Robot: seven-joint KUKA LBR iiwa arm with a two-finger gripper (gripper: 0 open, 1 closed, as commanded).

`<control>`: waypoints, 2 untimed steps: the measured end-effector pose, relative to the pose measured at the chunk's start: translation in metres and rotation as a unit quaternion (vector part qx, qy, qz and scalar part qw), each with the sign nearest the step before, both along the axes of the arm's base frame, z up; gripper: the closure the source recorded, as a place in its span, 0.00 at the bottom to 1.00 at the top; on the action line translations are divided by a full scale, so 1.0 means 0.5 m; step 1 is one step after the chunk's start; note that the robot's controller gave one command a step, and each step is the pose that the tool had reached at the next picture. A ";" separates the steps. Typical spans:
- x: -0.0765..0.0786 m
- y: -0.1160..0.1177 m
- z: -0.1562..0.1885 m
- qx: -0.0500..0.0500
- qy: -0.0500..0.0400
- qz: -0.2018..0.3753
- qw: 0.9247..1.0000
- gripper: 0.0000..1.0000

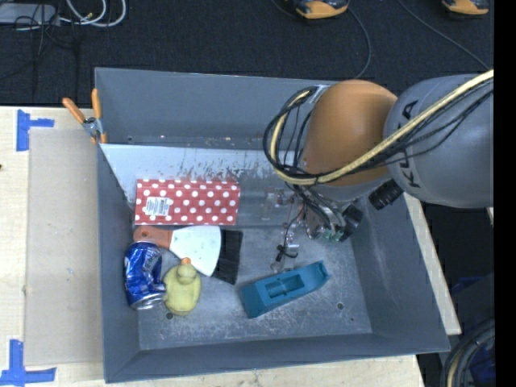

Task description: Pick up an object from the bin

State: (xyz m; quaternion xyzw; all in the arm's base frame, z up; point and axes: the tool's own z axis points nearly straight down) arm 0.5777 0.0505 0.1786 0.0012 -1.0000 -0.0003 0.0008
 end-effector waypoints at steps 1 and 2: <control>0.002 0.024 -0.106 0.000 -0.001 0.009 1.000 0.00; -0.043 -0.076 -0.165 0.001 0.000 0.093 0.996 0.00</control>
Offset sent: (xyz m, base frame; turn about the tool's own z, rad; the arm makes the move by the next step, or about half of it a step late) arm -0.0357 -0.0776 -0.0943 -0.2510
